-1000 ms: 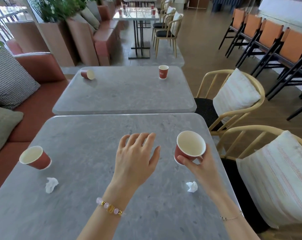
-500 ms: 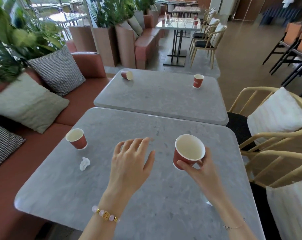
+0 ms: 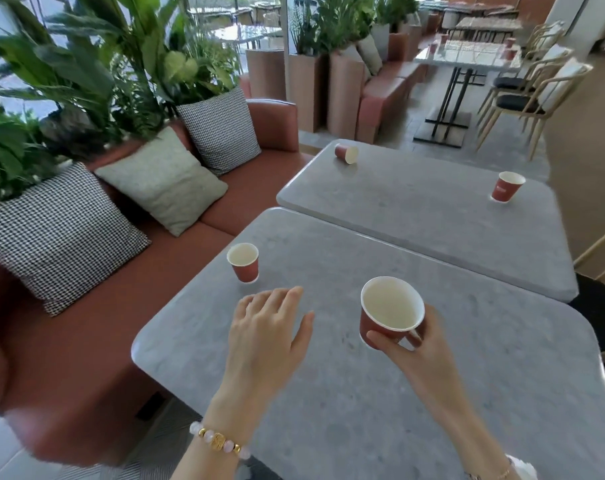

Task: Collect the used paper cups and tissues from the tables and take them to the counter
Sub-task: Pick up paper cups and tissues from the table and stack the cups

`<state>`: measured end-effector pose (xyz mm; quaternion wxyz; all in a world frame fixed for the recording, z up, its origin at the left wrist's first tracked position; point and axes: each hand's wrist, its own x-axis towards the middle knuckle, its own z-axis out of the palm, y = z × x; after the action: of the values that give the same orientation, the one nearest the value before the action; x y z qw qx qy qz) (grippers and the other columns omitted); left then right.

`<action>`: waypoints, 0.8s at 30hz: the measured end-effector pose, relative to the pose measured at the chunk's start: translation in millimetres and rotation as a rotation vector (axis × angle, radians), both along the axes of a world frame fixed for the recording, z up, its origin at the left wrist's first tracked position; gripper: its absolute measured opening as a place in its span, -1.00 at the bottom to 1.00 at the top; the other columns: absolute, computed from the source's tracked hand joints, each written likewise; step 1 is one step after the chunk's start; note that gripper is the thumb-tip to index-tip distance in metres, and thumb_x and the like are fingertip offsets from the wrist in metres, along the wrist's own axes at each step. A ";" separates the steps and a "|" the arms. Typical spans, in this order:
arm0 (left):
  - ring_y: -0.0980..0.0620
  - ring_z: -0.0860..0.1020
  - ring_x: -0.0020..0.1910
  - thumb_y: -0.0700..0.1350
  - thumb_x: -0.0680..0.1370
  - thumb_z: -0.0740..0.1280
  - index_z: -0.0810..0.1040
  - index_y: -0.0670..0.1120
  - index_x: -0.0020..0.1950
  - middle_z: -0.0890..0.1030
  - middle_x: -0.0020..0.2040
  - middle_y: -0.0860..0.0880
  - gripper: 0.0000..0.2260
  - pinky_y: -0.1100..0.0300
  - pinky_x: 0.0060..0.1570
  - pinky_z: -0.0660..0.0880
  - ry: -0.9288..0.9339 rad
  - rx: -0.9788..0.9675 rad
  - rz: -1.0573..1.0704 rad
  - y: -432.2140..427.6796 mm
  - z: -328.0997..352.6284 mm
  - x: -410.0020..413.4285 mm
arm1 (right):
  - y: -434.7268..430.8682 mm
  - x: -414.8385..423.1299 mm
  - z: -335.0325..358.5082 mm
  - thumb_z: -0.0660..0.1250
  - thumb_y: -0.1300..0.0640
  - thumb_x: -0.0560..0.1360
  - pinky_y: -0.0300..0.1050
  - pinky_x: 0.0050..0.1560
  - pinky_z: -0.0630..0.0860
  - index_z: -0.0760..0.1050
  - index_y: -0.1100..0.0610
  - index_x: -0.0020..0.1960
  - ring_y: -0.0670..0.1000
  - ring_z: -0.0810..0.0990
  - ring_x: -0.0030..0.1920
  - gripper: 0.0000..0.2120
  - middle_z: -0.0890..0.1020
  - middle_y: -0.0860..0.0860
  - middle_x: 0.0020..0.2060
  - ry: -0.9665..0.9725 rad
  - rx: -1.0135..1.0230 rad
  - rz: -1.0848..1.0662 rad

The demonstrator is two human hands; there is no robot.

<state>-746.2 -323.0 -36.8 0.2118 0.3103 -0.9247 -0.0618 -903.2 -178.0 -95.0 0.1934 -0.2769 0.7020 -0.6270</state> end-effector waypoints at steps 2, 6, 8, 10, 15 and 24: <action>-0.08 0.62 -0.04 0.06 0.53 0.12 0.59 -0.12 0.11 0.66 -0.01 -0.03 -0.62 0.02 0.01 0.50 -0.017 0.018 0.015 -18.3 -0.8 12.1 | -21.8 9.6 0.3 0.57 0.22 0.25 -0.55 -0.10 0.42 0.43 -0.19 0.09 -0.33 0.56 0.02 -0.44 0.60 -0.35 -0.03 -0.003 -0.005 0.019; -0.07 0.60 0.01 0.05 0.53 0.15 0.58 -0.11 0.16 0.65 0.04 -0.02 -0.64 0.01 0.03 0.49 -0.048 0.042 0.019 -66.7 -3.4 41.6 | -71.6 35.5 -1.7 0.57 0.23 0.24 -0.53 -0.09 0.42 0.43 -0.17 0.08 -0.32 0.57 0.01 -0.44 0.60 -0.35 -0.05 0.013 -0.004 0.024; -0.06 0.61 -0.03 0.06 0.53 0.13 0.59 -0.12 0.13 0.66 -0.01 -0.02 -0.62 0.02 -0.01 0.49 -0.044 0.015 0.020 -94.5 -4.0 56.7 | -99.1 49.4 -2.8 0.57 0.23 0.24 -0.53 -0.09 0.42 0.44 -0.15 0.10 -0.32 0.57 0.01 -0.44 0.61 -0.33 -0.04 0.013 -0.006 0.019; -0.06 0.62 -0.06 0.06 0.52 0.11 0.60 -0.12 0.12 0.66 -0.04 -0.01 -0.61 0.03 -0.03 0.50 -0.035 0.000 0.011 -122.0 -6.3 71.8 | -126.7 63.4 -3.7 0.57 0.24 0.25 -0.53 -0.08 0.42 0.44 -0.14 0.11 -0.31 0.57 0.02 -0.44 0.61 -0.33 -0.04 0.017 -0.003 0.009; -0.03 0.62 -0.06 0.05 0.52 0.14 0.59 -0.10 0.12 0.65 -0.03 0.00 -0.64 0.00 -0.02 0.51 -0.005 -0.003 -0.043 -178.4 -15.3 101.8 | -179.3 92.8 -3.9 0.57 0.25 0.27 -0.54 -0.07 0.42 0.43 -0.18 0.10 -0.33 0.56 0.02 -0.43 0.59 -0.36 -0.02 0.029 0.004 -0.031; -0.01 0.62 -0.05 0.06 0.53 0.12 0.61 -0.10 0.11 0.66 -0.03 0.02 -0.63 0.06 0.00 0.50 -0.023 0.029 -0.125 -224.7 -28.7 103.4 | -217.7 106.3 -6.5 0.57 0.22 0.28 -0.51 -0.07 0.44 0.43 -0.11 0.14 -0.31 0.55 0.06 -0.45 0.59 -0.32 -0.01 -0.029 0.046 -0.078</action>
<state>-642.8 -547.7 -65.4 0.1924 0.2556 -0.9437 -0.0847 -797.0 -395.7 -101.5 0.1853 -0.2359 0.7236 -0.6217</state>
